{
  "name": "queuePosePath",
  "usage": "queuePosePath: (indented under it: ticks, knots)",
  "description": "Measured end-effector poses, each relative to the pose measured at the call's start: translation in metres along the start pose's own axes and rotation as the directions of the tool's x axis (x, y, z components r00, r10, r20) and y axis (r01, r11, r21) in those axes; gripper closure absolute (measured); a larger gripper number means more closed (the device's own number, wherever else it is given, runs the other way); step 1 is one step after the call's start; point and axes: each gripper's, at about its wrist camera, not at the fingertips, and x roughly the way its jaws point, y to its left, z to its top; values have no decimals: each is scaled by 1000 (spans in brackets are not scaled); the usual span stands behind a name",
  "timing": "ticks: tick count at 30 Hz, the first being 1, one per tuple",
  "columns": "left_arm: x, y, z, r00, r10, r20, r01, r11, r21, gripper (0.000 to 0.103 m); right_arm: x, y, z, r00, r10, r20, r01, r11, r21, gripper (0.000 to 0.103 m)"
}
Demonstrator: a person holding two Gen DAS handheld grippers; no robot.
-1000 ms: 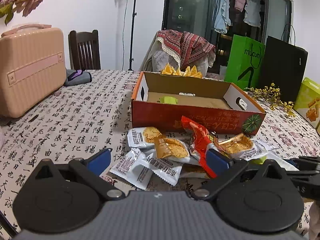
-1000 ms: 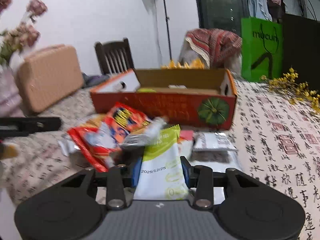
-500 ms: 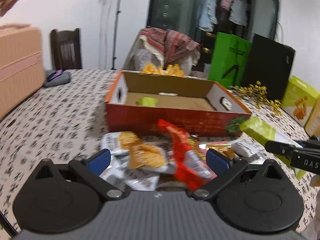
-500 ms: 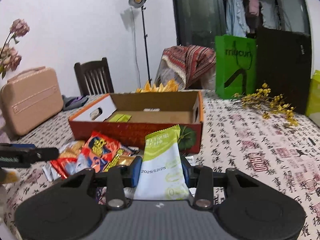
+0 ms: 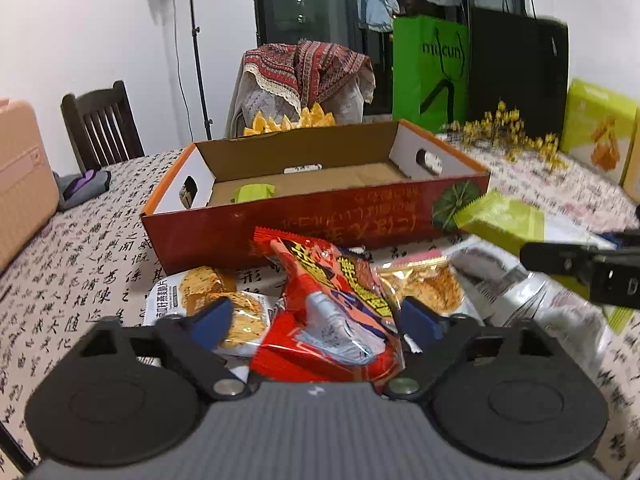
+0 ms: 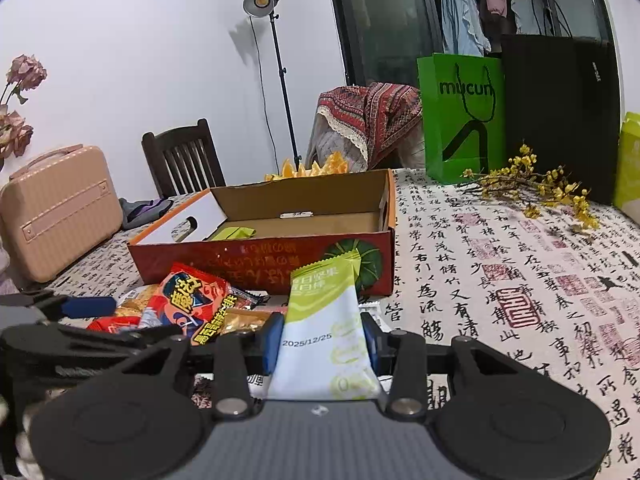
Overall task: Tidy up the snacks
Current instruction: 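Grasp the red spicy-strip bag with the left tool, then lower both held packets into the cardboard box and open both tools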
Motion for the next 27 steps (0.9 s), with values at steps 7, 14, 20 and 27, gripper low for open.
queuePosePath:
  ticks: [7,14,20,27]
  knots:
    - [7,-4,-4,1000,4,-12,-4,1000,8,50,3,-2,-4,1000,15,-7,-15,1000,17,64]
    - [0,9,-3,999,-39,14,40,998,-53,67,-1,-3,-4,1000,16,1,-16,1000,27,64]
    - [-8,13,-2,997,-61,39,63,996,-60,75,-4,0,-4,1000,20,6,-20,999,26,64]
    - [-19,19,3,995,-54,78,60,995,-75,78,-10,4,0,1000,22,20,-22,1000,20,64]
